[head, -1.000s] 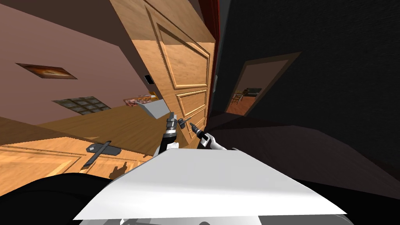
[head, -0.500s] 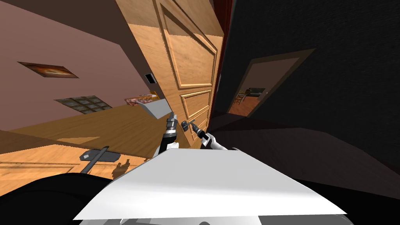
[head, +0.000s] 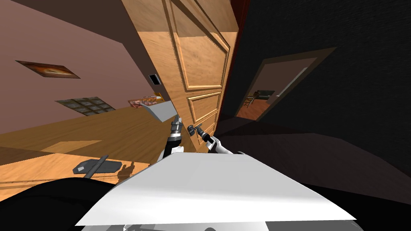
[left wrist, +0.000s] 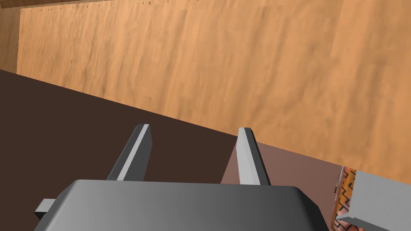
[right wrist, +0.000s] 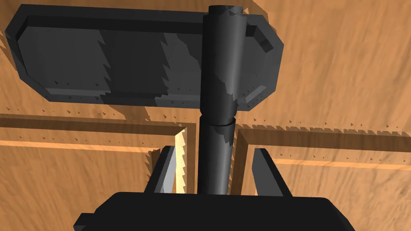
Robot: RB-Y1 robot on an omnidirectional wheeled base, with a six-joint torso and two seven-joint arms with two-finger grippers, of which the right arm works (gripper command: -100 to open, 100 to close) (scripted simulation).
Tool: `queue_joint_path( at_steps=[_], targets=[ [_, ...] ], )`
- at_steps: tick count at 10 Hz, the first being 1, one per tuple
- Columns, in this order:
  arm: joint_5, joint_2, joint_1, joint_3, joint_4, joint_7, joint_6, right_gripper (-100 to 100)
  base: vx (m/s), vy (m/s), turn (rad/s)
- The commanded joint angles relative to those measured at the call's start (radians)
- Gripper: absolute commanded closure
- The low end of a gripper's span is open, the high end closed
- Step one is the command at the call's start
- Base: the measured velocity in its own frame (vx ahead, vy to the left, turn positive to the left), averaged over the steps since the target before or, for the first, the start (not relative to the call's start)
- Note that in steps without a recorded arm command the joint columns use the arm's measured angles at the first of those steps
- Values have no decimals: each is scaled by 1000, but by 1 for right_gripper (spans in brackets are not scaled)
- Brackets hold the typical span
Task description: Push the door open
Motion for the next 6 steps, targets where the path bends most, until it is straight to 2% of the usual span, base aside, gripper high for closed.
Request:
queue_joint_path(
  at_steps=[1, 5, 6],
  targets=[
    [0, -1, 0, 0, 0, 0, 0, 100, -17, -24, 6],
    [0, -1, 0, 0, 0, 0, 0, 100, -7, -10, 0],
    [-3, -19, 4, -4, -4, -1, 1, -100, -110, -75, -100]
  ],
)
